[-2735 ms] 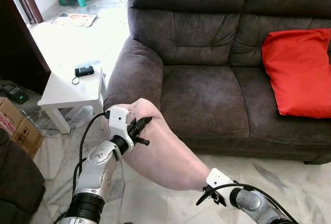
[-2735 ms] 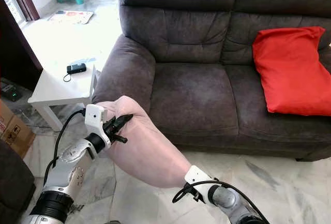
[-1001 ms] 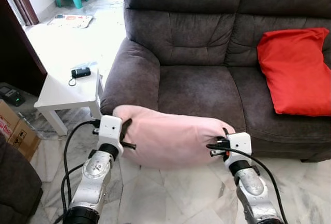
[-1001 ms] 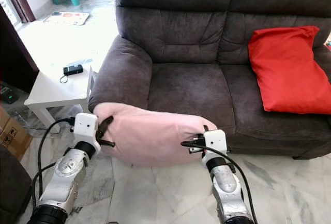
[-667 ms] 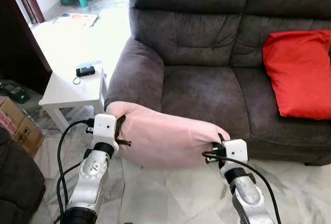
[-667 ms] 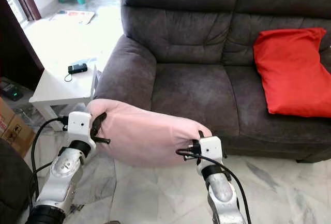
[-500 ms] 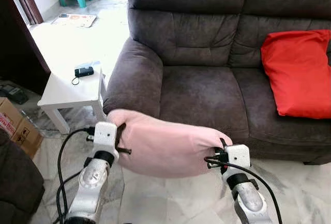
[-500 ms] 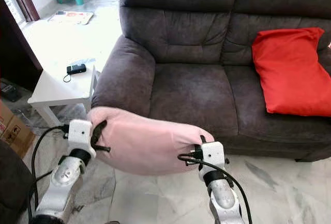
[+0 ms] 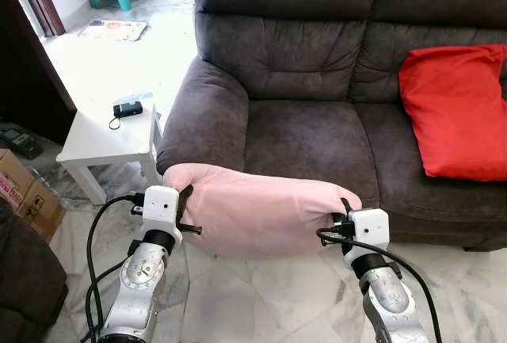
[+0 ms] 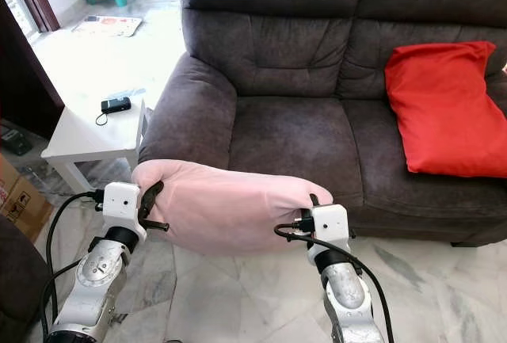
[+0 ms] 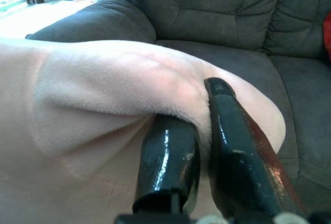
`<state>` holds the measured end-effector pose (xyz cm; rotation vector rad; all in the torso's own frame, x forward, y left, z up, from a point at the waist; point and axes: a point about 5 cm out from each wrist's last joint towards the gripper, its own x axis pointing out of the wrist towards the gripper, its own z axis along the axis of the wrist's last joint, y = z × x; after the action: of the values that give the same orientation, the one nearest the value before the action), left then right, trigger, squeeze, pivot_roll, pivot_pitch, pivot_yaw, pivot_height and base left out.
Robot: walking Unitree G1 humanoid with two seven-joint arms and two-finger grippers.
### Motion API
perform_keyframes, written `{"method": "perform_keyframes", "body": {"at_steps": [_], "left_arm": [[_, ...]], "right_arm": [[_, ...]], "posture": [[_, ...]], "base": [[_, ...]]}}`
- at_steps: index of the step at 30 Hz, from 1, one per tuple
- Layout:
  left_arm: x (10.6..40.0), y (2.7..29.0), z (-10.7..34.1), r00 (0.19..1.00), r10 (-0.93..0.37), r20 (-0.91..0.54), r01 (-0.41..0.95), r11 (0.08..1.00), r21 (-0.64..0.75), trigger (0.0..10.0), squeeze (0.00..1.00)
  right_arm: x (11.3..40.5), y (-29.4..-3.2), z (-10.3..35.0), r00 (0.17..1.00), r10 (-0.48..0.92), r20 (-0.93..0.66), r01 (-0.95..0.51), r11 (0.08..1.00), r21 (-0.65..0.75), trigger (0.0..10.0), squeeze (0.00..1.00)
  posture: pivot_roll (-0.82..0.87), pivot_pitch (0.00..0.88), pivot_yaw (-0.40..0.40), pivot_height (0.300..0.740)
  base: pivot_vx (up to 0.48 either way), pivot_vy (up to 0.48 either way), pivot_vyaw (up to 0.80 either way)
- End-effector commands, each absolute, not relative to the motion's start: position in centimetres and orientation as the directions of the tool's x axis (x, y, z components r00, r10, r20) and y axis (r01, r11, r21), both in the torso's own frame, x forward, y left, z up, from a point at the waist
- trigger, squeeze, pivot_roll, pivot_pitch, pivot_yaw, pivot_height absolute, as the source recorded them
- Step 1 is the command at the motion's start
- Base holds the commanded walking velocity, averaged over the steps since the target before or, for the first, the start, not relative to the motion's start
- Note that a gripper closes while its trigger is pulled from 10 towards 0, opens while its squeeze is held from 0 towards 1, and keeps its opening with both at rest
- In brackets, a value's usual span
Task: Move the pillow to the sofa from floor
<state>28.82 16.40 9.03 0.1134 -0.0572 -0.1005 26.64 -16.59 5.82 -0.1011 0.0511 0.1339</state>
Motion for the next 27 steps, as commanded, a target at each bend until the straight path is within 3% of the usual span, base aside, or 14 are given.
{"method": "perform_keyframes", "body": {"at_steps": [1,6,13,27], "left_arm": [[28.7,17.1,9.8,0.993,-0.072,0.096,0.058,0.988,0.144,10.0,0.00],[28.9,17.1,10.0,0.992,-0.073,0.102,0.058,0.988,0.143,10.0,0.00],[29.0,17.0,10.1,0.991,-0.079,0.110,0.064,0.988,0.140,10.0,0.00],[28.8,17.9,10.4,0.991,-0.036,0.132,0.021,0.994,0.108,10.0,0.00]], "right_arm": [[27.2,-17.4,7.5,0.996,0.091,0.011,-0.089,0.992,-0.091,10.0,0.00],[27.6,-16.7,7.8,0.992,0.128,-0.003,-0.127,0.986,-0.104,10.0,0.00],[27.9,-16.2,7.7,0.989,0.144,-0.009,-0.144,0.985,-0.098,10.0,0.00],[28.3,-14.9,8.2,0.982,0.186,0.012,-0.185,0.979,-0.088,10.0,0.00]], "posture": [[0.11,0.074,-0.058,0.740],[0.11,0.057,-0.062,0.740],[0.12,0.043,-0.069,0.740],[0.13,0.063,-0.076,0.740]], "base": [[0.000,0.000,0.00],[0.000,-0.156,0.00],[0.000,-0.077,-0.76],[0.000,0.000,0.00]]}}
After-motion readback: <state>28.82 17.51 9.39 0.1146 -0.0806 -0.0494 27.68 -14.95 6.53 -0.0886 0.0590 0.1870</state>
